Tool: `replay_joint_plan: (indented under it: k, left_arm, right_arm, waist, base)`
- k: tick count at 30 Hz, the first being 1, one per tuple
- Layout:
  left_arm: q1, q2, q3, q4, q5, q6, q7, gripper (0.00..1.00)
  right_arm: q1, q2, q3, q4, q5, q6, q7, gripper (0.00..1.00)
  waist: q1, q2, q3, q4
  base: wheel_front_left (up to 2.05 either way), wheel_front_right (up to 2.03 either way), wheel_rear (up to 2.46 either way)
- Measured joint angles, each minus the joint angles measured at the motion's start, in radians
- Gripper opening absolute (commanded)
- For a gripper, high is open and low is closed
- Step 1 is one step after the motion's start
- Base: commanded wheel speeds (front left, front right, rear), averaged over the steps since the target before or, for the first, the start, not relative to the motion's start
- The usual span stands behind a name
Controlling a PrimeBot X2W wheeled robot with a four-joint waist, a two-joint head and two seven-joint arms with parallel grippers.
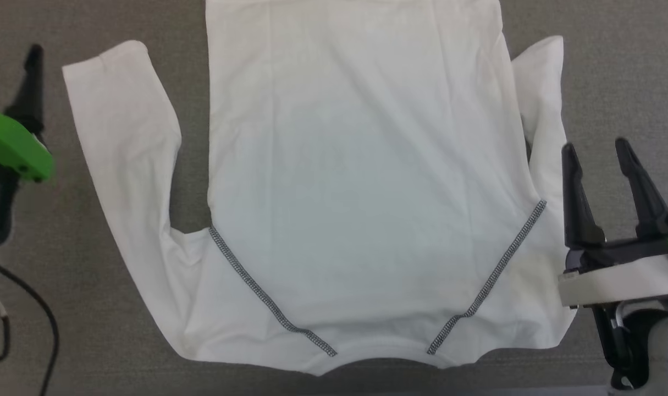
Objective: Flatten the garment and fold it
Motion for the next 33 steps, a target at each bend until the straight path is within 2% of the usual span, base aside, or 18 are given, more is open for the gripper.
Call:
replay_joint_plan:
  k: [5, 11, 13, 14, 17, 23, 27, 28, 29, 30, 33]
  left_arm:
    - [-0.133, 0.058, 0.005, 0.104, 0.004, 0.011, 0.113, 1.00]
    - [-0.220, 0.087, 0.024, 0.187, -0.023, 0.043, 0.243, 1.00]
    - [-0.228, 0.093, 0.031, 0.206, -0.030, 0.069, 0.284, 1.00]
    - [-0.230, 0.097, 0.034, 0.227, -0.030, 0.104, 0.334, 1.00]
    - [-0.234, 0.103, 0.048, 0.239, -0.054, 0.155, 0.404, 1.00]
    - [-0.259, 0.134, 0.072, 0.226, -0.074, 0.195, 0.462, 1.00]
    - [-0.264, 0.141, 0.091, 0.218, -0.086, 0.198, 0.459, 1.00]
    - [-0.265, 0.142, 0.094, 0.217, -0.090, 0.198, 0.459, 0.48]
    - [-0.266, 0.142, 0.097, 0.217, -0.093, 0.198, 0.459, 0.17]
    - [-0.268, 0.143, 0.097, 0.217, -0.096, 0.195, 0.461, 0.00]
    - [-0.273, 0.140, 0.099, 0.216, -0.122, 0.179, 0.467, 0.00]
  right_arm:
    - [-0.072, 0.000, 0.039, 0.007, -0.007, 0.000, -0.049, 1.00]
    - [-0.107, 0.000, 0.059, 0.018, -0.005, 0.000, -0.067, 1.00]
    - [-0.108, 0.000, 0.061, 0.022, 0.004, 0.000, -0.067, 1.00]
    - [-0.109, 0.000, 0.065, 0.024, 0.012, 0.000, -0.067, 1.00]
    - [-0.113, 0.000, 0.072, 0.022, 0.013, 0.000, -0.074, 1.00]
    - [-0.127, 0.000, 0.074, 0.020, 0.013, 0.000, -0.074, 1.00]
    - [-0.131, 0.000, 0.076, 0.015, 0.013, 0.000, -0.074, 1.00]
    - [-0.131, 0.000, 0.075, 0.015, 0.013, 0.000, -0.074, 1.00]
    - [-0.131, 0.000, 0.075, 0.015, 0.013, 0.000, -0.074, 1.00]
    - [-0.131, 0.000, 0.074, 0.014, 0.013, 0.000, -0.074, 1.00]
    - [-0.131, 0.000, 0.071, 0.014, 0.013, 0.000, -0.073, 1.00]
  waist:
    - [0.0000, 0.0000, 0.087, -0.027]
    - [0.0001, 0.0000, 0.179, -0.065]
    - [0.0001, 0.0000, 0.204, -0.078]
    - [0.0001, 0.0000, 0.230, -0.092]
    - [0.0001, 0.0000, 0.271, -0.116]
    - [0.0001, 0.0001, 0.308, -0.143]
    - [0.0000, 0.0001, 0.320, -0.152]
    - [0.0001, 0.0001, 0.321, -0.154]
    - [0.0000, 0.0001, 0.323, -0.154]
    - [0.0001, 0.0000, 0.324, -0.154]
    - [0.0001, 0.0000, 0.325, -0.151]
  base:
    - [0.00, 0.00, 0.00]
    - [0.00, 0.00, 0.00]
    - [0.00, 0.00, 0.00]
    - [0.00, 0.00, 0.00]
    - [0.00, 0.00, 0.00]
    - [0.00, 0.00, 0.00]
    - [0.00, 0.00, 0.00]
    - [0.00, 0.00, 0.00]
    - [0.00, 0.00, 0.00]
    - [0.00, 0.00, 0.00]
    - [0.00, 0.00, 0.00]
